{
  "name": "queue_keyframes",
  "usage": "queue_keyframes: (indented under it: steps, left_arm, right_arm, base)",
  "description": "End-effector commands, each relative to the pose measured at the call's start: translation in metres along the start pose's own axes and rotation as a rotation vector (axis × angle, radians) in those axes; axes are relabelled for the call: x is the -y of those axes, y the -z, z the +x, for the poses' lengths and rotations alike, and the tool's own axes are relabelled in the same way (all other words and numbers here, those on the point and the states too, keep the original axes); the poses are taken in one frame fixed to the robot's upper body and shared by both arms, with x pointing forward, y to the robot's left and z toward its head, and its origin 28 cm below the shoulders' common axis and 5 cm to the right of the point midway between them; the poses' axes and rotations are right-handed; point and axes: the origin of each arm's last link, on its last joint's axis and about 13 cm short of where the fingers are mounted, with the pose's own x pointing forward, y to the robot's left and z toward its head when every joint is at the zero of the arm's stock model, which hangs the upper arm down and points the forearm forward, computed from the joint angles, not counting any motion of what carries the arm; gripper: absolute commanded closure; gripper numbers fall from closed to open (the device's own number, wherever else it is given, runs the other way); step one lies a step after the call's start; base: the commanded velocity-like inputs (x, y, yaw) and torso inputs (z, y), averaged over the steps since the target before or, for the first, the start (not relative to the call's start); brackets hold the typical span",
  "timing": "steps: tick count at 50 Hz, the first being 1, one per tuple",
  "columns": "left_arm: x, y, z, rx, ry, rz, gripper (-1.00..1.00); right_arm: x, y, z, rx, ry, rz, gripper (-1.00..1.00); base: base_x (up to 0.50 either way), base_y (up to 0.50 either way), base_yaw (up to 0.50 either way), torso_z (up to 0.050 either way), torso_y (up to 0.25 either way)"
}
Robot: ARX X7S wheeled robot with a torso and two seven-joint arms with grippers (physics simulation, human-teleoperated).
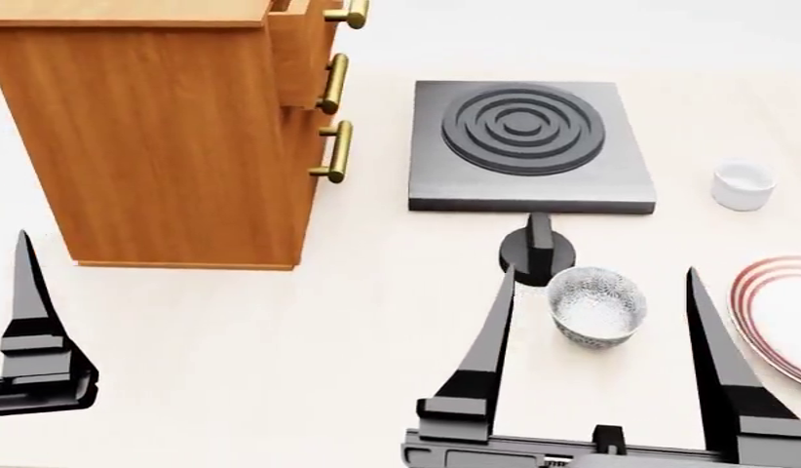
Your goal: Pick the akita bowl on the wooden cabinet and place it on the plate.
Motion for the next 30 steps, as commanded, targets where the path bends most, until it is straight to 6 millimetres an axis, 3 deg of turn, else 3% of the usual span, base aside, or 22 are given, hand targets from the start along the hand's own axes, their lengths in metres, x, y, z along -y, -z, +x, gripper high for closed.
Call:
queue_keyframes:
  steps: [1, 6, 21, 27, 29, 30]
  left_arm:
    - [0.0, 0.001, 0.0, -0.005, -0.001, 0.006, -1.0]
    - [0.001, 0.002, 0.0, -0.013, -0.003, 0.006, -1.0]
    - [-0.001, 0.003, 0.009, -0.113, -0.04, -0.027, -1.0]
    - [-0.001, -0.009, 0.015, -0.09, 0.013, -0.048, -1.0]
    - [-0.002, -0.013, 0.018, -0.102, 0.039, -0.067, -1.0]
    - [-0.003, -0.017, 0.024, -0.123, 0.051, -0.084, -1.0]
  right_arm:
    - [-0.001, 0.001, 0.0, -0.005, -0.005, 0.0, -1.0]
    - [0.0, 0.001, 0.001, -0.016, -0.01, 0.044, -1.0]
    - [0.001, -0.003, 0.006, -0.059, 0.051, -0.045, -1.0]
    - [0.002, -0.003, 0.01, -0.109, 0.094, -0.075, -1.0]
    - [0.002, -0.006, 0.01, -0.098, 0.036, -0.038, -1.0]
    - [0.003, -0.006, 0.014, -0.146, 0.1, -0.053, -1.0]
  base:
    - [0.0, 0.5, 0.0, 0.0, 0.0]
    - [0.01, 0.12, 0.0, 0.0, 0.0]
    - [0.0, 0.0, 0.0, 0.0, 0.0]
    - [0.0, 0.0, 0.0, 0.0, 0.0]
    - [0.0, 0.0, 0.0, 0.0, 0.0]
    - [0.0, 0.0, 0.0, 0.0, 0.0]
